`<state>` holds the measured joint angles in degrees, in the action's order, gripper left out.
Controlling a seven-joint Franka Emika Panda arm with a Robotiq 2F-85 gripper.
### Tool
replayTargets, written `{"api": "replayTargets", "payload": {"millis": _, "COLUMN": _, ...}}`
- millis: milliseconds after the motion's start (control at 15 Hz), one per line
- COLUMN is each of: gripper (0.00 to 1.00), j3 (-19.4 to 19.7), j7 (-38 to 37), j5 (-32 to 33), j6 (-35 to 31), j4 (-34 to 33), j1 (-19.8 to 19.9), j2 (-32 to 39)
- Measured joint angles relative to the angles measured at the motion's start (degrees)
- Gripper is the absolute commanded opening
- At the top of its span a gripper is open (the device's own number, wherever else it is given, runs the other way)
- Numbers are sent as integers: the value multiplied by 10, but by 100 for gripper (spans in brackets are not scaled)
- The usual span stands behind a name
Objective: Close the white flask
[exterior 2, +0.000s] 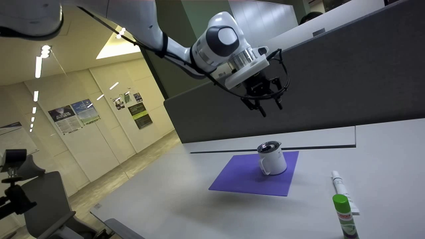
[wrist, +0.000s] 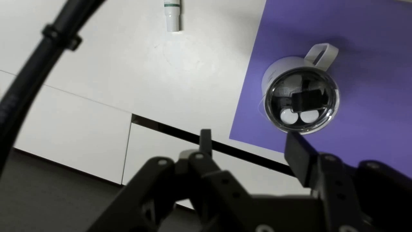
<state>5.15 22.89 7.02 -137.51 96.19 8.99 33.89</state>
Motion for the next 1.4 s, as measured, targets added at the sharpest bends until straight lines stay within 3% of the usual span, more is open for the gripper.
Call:
{"api": "replayTargets", "payload": {"millis": 333, "gripper": 1, "j3": -17, "j7": 12, "j5": 12, "j6": -36, "j4": -22, "j1": -1, "j2": 48}}
{"api": "replayTargets", "payload": {"millis": 733, "gripper": 0, "j3": -26, "j7": 20, "j5": 15, "j6": -11, "j4": -75, "j1": -3, "j2": 105}}
{"api": "replayTargets", "payload": {"millis": 1400, "gripper": 0, "j3": -26, "j7": 20, "j5": 16, "j6": -7, "j4": -83, "j1": -3, "j2": 110}}
